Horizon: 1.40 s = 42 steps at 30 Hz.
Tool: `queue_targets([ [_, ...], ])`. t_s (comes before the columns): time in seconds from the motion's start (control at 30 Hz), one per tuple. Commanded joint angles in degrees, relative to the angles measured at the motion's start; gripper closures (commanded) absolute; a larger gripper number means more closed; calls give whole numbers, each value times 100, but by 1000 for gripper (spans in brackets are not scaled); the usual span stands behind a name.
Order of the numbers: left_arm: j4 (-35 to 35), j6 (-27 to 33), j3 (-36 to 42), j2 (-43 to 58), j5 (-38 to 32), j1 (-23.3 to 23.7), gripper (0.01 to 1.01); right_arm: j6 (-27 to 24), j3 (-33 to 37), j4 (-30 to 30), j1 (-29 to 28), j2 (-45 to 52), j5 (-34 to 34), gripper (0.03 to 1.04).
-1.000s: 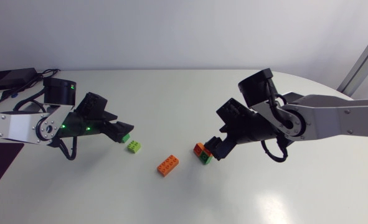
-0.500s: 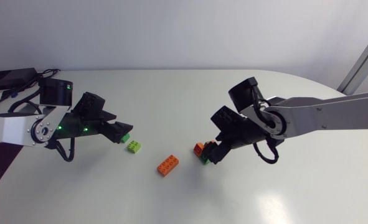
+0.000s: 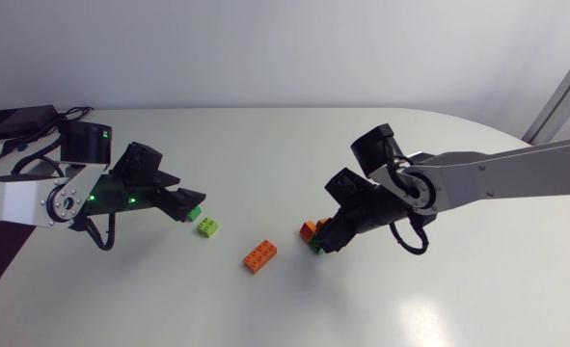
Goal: Disassemble duplo
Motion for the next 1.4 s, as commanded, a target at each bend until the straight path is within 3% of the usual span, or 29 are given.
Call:
queue_targets([
  [0.0,23,69,-147,-111,44,0,66,120,92,-98,-40,102,-48,625],
  [0.23,23,78,-147,-103,44,9,66,94,92,-89,-40,146,-109,785],
  [0.7,23,86,-147,-111,44,18,66,50,84,-37,-49,128,-355,800],
  [1.07,23,86,-147,-120,123,9,66,-29,-171,192,-49,-531,-1428,800],
  [1.17,-21,60,-138,-173,439,35,57,-47,-329,394,21,-803,-1524,800],
  [1.37,-830,245,-6,-384,2733,299,56,-47,-514,684,65,-1137,-1867,800],
])
